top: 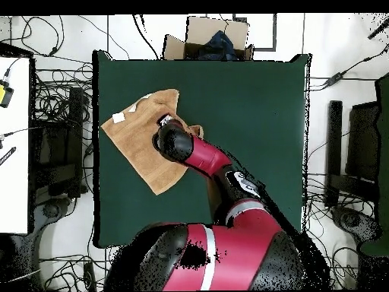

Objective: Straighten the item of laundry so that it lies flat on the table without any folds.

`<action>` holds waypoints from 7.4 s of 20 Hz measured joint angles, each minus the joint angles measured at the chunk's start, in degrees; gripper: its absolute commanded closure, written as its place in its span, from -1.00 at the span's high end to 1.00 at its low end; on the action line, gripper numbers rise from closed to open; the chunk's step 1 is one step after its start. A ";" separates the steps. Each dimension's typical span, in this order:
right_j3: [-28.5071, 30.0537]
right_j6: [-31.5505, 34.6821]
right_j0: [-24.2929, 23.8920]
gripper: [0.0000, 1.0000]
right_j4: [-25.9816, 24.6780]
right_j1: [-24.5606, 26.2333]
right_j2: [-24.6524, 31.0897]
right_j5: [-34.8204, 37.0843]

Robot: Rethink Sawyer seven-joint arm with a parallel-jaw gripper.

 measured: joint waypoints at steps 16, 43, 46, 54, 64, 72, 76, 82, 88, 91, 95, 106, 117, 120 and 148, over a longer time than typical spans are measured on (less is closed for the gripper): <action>4.04 0.01 0.69 1.00 -3.31 -4.40 -6.11 17.40; -11.09 0.00 -5.96 1.00 -21.99 1.54 -10.57 28.05; -14.09 0.01 -5.94 1.00 -24.31 1.96 -11.09 28.55; -23.22 -0.08 -7.42 1.00 -30.50 3.51 -11.75 28.55; -40.41 -8.16 -14.26 1.00 -36.68 6.06 -10.88 31.51; -47.63 -18.43 -16.89 1.00 -36.94 6.05 -10.86 35.74; -46.25 -18.78 -16.25 1.00 -35.95 4.68 -10.87 37.10; -42.97 -18.78 -13.88 1.00 -33.08 1.85 -10.87 39.29; -41.49 -18.78 -10.67 1.00 -29.48 -0.16 -10.87 42.06; -40.32 -18.78 -9.47 1.00 -27.97 -1.11 -10.86 42.15; -38.14 -18.78 -7.78 1.00 -25.73 -2.60 -10.88 42.16; -32.21 -18.71 -3.42 1.00 -18.24 -5.46 -11.43 42.15; -26.67 -16.20 0.77 1.00 -11.96 -5.79 -11.78 41.97; -24.97 -15.03 1.87 1.00 -10.72 -5.61 -11.80 41.00; -18.03 -13.17 0.78 1.00 -3.72 5.31 -10.94 16.08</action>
